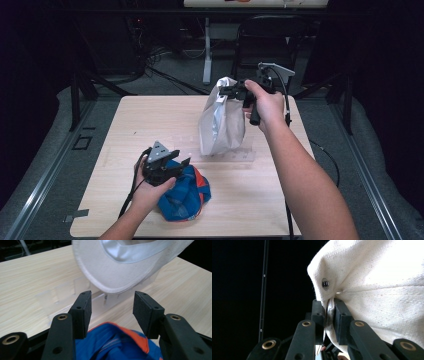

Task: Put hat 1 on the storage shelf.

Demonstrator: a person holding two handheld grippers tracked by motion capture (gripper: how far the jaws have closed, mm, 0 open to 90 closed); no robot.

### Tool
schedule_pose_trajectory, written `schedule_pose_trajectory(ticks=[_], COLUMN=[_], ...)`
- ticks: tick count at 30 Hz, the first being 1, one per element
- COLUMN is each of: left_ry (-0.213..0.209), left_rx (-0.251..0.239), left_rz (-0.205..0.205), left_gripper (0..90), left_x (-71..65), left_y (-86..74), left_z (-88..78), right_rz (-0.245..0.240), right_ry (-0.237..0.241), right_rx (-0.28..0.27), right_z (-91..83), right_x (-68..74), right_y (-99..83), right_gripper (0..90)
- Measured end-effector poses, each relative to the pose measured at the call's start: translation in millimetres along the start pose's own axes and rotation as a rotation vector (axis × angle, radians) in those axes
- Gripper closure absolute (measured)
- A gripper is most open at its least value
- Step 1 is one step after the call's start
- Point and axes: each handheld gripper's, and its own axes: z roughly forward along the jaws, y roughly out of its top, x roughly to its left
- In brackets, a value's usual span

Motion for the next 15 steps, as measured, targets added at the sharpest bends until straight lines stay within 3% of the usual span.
schedule_pose_trajectory(ticks=[8,12,15], left_ry=[-0.016,-0.06,-0.058], left_rx=[0.013,0.009,0.02], left_rz=[0.028,0.019,0.039], left_gripper=[51.4,49.5,49.0], left_x=[-15.1,-19.9,-23.9], left_y=[8.1,8.3,9.8], left_z=[19.6,26.9,34.0], right_rz=[-0.009,-0.017,-0.02], right_ry=[0.001,-0.003,-0.007], right_rx=[0.002,0.003,0.006], right_z=[0.9,1.3,1.7], right_x=[0.8,2.4,3.3], right_y=[-1.4,-3.0,-3.6], right_gripper=[80.8,80.8,80.8])
